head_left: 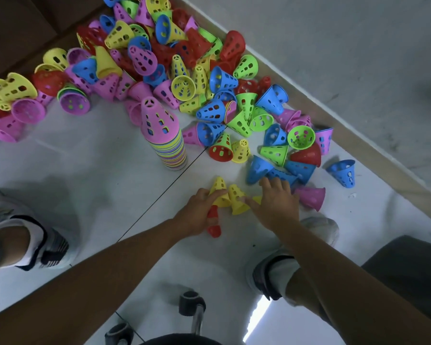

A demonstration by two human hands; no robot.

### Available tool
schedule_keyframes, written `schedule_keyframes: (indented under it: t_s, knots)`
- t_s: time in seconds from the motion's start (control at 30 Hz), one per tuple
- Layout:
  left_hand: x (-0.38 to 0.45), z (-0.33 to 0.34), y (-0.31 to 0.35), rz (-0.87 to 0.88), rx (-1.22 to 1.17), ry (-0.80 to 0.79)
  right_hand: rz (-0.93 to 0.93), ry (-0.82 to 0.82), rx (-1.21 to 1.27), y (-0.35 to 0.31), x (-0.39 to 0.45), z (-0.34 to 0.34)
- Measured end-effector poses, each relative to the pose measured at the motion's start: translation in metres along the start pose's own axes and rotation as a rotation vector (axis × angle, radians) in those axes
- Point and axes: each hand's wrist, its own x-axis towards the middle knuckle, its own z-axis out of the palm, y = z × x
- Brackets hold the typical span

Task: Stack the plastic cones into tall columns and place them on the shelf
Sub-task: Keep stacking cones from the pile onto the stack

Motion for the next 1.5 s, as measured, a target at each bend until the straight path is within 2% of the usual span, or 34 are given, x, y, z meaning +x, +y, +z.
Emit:
schedule_keyframes:
  t_s: [0.07, 0.17, 0.23, 0.43, 0.73, 0.9, 1.0, 1.1, 1.23, 1.33, 1.5]
  knots:
    - [-0.002, 0.001, 0.0, 0.001, -0.046, 0.022, 0.052, -0.058, 0.118, 0.001, -0.002, 0.003]
    - [-0.005, -0.001, 0.001, -0.008, -0.084, 0.054, 0.165, -0.182, 0.504, -0.001, -0.002, 0.006]
    - [-0.007, -0.002, 0.001, -0.02, -0.097, 0.057, 0.163, -0.23, 0.621, -0.005, -0.001, 0.008]
    - [-0.015, -0.007, -0.002, -0.056, -0.088, 0.059, 0.179, -0.277, 0.637, -0.029, 0.002, 0.017]
    - [-0.016, -0.003, -0.01, -0.066, -0.154, -0.008, 0.169, -0.458, 0.354, -0.046, 0.005, 0.015]
    - [-0.019, 0.003, -0.012, -0.067, -0.183, 0.004, 0.218, -0.499, 0.407, -0.057, -0.003, 0.011]
    - [-0.02, -0.001, -0.014, -0.071, -0.166, 0.033, 0.188, -0.443, 0.428, -0.06, -0.008, 0.015]
    - [-0.023, -0.006, -0.019, -0.075, -0.154, 0.057, 0.151, -0.317, 0.466, -0.063, -0.016, 0.026]
    - [-0.027, -0.012, -0.025, -0.08, -0.133, 0.063, 0.152, -0.197, 0.601, -0.068, -0.017, 0.025]
    - [-0.028, -0.014, -0.028, -0.086, -0.135, 0.088, 0.164, -0.201, 0.605, -0.065, -0.018, 0.021]
    - [-0.031, -0.014, -0.03, -0.087, -0.152, 0.095, 0.251, -0.306, 0.505, -0.062, -0.028, 0.028]
